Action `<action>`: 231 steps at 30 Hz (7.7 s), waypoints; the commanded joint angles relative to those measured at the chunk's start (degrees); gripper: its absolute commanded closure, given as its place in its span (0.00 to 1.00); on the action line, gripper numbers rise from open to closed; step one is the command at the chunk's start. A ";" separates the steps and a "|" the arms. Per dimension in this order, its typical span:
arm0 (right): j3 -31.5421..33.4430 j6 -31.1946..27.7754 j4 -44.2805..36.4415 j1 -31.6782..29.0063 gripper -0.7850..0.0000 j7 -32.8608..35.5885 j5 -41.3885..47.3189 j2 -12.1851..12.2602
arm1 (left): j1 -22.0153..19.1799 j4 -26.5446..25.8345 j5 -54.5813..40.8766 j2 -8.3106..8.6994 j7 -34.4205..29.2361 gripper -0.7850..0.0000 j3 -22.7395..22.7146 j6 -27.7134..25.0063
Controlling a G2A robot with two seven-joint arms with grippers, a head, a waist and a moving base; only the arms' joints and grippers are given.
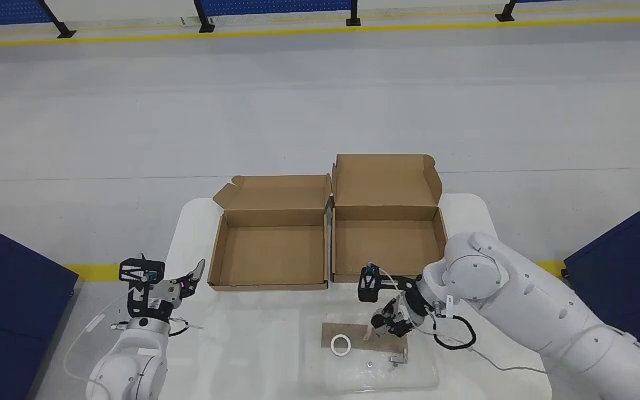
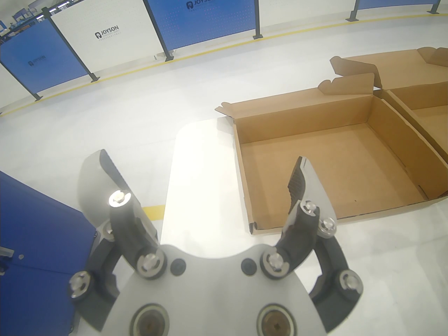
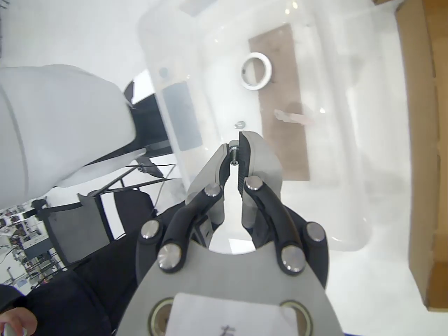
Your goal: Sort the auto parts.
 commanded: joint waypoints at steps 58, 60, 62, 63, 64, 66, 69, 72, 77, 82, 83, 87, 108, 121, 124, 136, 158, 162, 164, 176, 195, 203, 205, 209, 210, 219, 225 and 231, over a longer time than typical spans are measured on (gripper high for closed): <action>18.08 1.86 -6.01 -13.09 1.00 -0.09 81.63 2.70 | 0.00 0.00 0.00 0.00 0.00 0.00 0.00 0.00; 17.52 2.04 -7.83 -13.04 1.00 0.04 85.07 1.82 | 0.00 0.00 0.00 0.00 0.00 0.00 0.00 0.00; 16.69 2.26 -8.29 -11.89 1.00 1.23 87.98 0.70 | 0.00 0.00 0.00 0.00 0.00 0.00 0.00 0.00; 16.11 2.37 -8.68 -11.06 1.00 2.14 90.01 0.00 | 0.00 0.00 0.00 0.00 0.00 0.00 0.00 0.00; 15.54 2.76 -8.55 -10.09 1.00 2.74 91.66 -0.72 | 0.00 0.00 0.00 0.00 0.00 0.00 0.00 0.00; 14.14 3.82 -8.34 -8.30 1.00 3.80 95.60 -2.31 | 0.00 0.00 0.00 0.00 0.00 0.00 0.00 0.00; 12.31 5.21 -6.86 -5.60 1.00 5.18 98.90 -4.71 | 0.00 0.00 0.00 0.00 0.00 0.00 0.00 0.00; 10.21 6.57 -4.80 -3.18 1.00 6.24 99.94 -6.87 | 0.00 0.00 0.00 0.00 0.00 0.00 0.00 0.00; 9.83 7.03 -3.90 -2.37 1.00 6.25 98.66 -7.23 | 0.00 0.00 0.00 0.00 0.00 0.00 0.00 0.00; 10.16 7.66 -4.81 -2.71 1.00 4.86 97.72 -7.35 | 0.00 0.00 0.00 0.00 0.00 0.00 0.00 0.00; 10.53 8.33 -5.75 -2.60 1.00 4.25 97.32 -7.53 | 0.00 0.00 0.00 0.00 0.00 0.00 0.00 0.00; 11.15 10.84 -6.33 -0.75 1.00 2.98 96.22 -8.75 | 0.00 0.00 0.00 0.00 0.00 0.00 0.00 0.00; 7.34 13.48 -2.32 7.44 1.00 2.67 96.02 -15.28 | 0.00 0.00 0.00 0.00 0.00 0.00 0.00 0.00; 10.14 19.51 -5.31 5.37 1.00 -0.78 91.54 -17.09 | 0.00 0.00 0.00 0.00 0.00 0.00 0.00 0.00; 10.20 19.40 -5.37 5.39 1.00 -0.70 91.56 -17.18 | 0.00 0.00 0.00 0.00 0.00 0.00 0.00 0.00; 10.20 19.40 -5.37 5.39 1.00 -0.70 91.56 -17.18 | 0.00 0.00 0.00 0.00 0.00 0.00 0.00 0.00; 13.15 19.43 -7.86 0.35 1.00 0.69 96.43 -19.83 | 0.00 0.00 0.00 0.00 0.00 0.00 0.00 0.00; 13.15 19.43 -7.86 0.35 1.00 0.69 96.43 -19.83 | 0.00 0.00 0.00 0.00 0.00 0.00 0.00 0.00; 13.15 19.43 -7.86 0.35 1.00 0.69 96.43 -19.83 | 0.00 0.00 0.00 0.00 0.00 0.00 0.00 0.00; 14.65 20.05 -9.82 -2.22 1.00 -2.56 97.17 -20.27 | 0.00 0.00 0.00 0.00 0.00 0.00 0.00 0.00; 17.02 22.53 -9.99 -5.05 1.00 -3.72 96.86 -22.40 | 0.00 0.00 0.00 0.00 0.00 0.00 0.00 0.00; 18.69 24.95 -11.00 -6.88 1.00 -6.77 92.15 -22.10 | 0.00 0.00 0.00 0.00 0.00 0.00 0.00 0.00; 20.22 26.72 -11.28 -8.38 1.00 -7.49 89.51 -21.75 | 0.00 0.00 0.00 0.00 0.00 0.00 0.00 0.00; 24.42 32.10 -12.48 -12.15 1.00 -9.17 82.36 -20.52 | 0.00 0.00 0.00 0.00 0.00 0.00 0.00 0.00; 25.64 33.96 -12.82 -13.42 1.00 -9.71 79.79 -20.07 | 0.00 0.00 0.00 0.00 0.00 0.00 0.00 0.00; 37.69 45.47 -20.40 -29.03 1.00 -11.42 63.11 -16.39 | 0.00 0.00 0.00 0.00 0.00 0.00 0.00 0.00; 37.69 45.47 -20.40 -29.03 1.00 -11.42 63.11 -16.39 | 0.00 0.00 0.00 0.00 0.00 0.00 0.00 0.00; 39.45 49.27 -20.78 -28.99 1.00 -13.74 56.68 -15.78 | 0.00 0.00 0.00 0.00 0.00 0.00 0.00 0.00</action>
